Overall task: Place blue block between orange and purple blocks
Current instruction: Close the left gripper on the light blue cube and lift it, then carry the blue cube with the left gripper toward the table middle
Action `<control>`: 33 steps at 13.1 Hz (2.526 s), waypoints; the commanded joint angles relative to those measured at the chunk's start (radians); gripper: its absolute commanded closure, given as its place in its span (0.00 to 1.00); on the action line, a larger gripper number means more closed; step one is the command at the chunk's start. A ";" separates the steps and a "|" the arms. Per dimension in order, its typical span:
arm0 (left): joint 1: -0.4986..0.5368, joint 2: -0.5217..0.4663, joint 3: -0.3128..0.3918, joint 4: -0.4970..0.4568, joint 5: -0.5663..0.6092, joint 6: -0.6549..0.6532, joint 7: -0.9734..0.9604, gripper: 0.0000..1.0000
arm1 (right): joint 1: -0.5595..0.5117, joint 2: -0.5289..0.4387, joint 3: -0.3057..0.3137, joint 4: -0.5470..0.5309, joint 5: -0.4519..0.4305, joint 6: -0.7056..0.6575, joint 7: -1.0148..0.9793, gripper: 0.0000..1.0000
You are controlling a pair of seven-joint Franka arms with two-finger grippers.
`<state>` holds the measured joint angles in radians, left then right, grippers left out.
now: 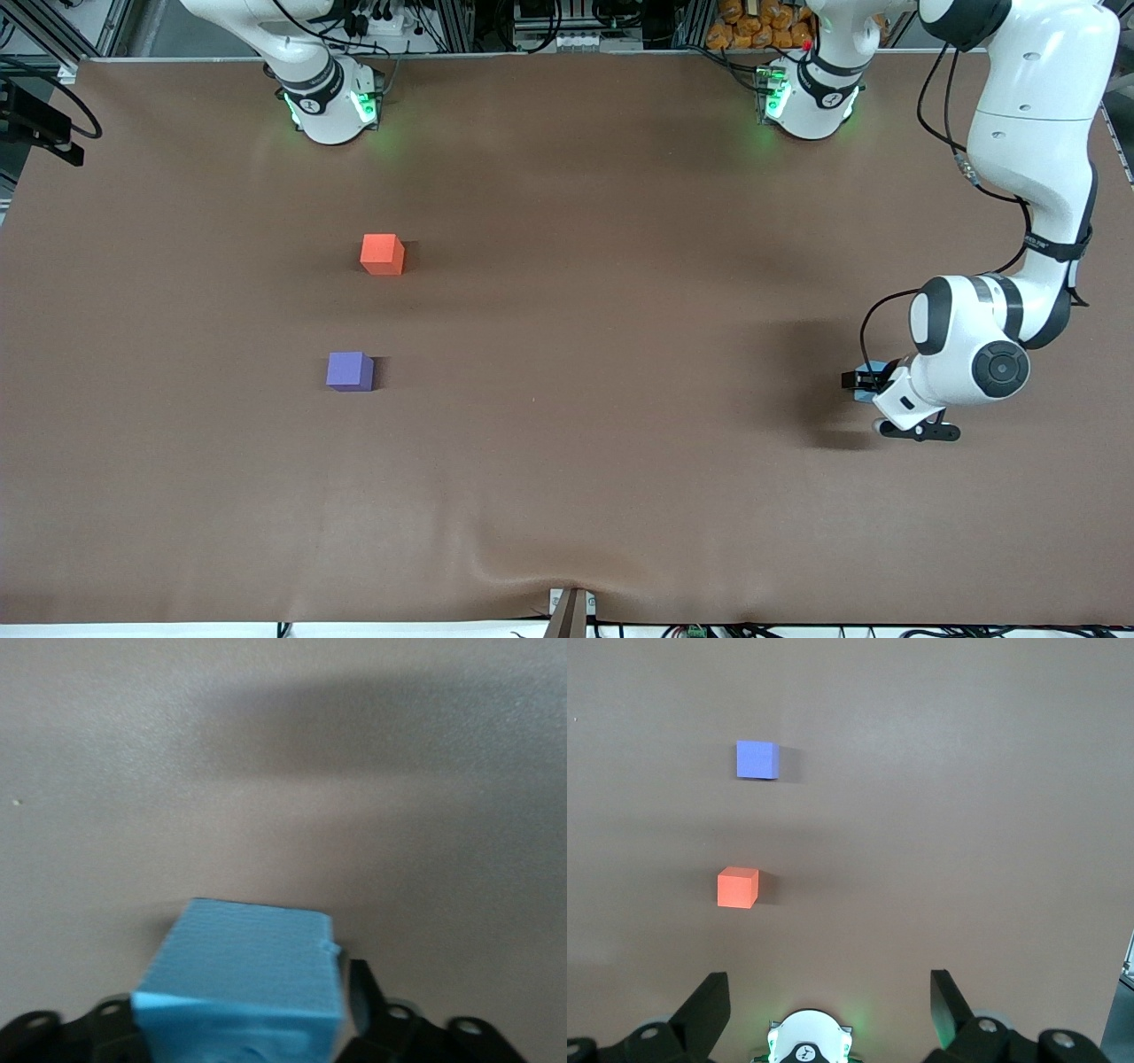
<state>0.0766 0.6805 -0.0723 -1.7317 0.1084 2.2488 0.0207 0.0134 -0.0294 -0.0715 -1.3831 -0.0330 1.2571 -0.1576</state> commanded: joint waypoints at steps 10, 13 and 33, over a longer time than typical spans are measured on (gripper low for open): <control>-0.101 -0.256 -0.223 0.012 0.016 -0.360 -0.372 0.80 | 0.000 0.008 0.001 0.019 0.002 -0.016 0.001 0.00; -0.271 -0.210 -0.279 0.067 0.010 -0.362 -0.637 0.80 | 0.002 0.008 0.002 0.019 0.005 -0.016 0.001 0.00; -0.825 0.030 -0.103 0.360 0.017 -0.271 -1.087 0.00 | 0.005 0.097 0.002 0.013 0.079 -0.004 -0.010 0.00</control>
<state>-0.7856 0.8072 -0.1756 -1.3521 0.1088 2.0367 -1.0692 0.0168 0.0402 -0.0669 -1.3861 0.0288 1.2570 -0.1585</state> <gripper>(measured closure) 0.000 0.000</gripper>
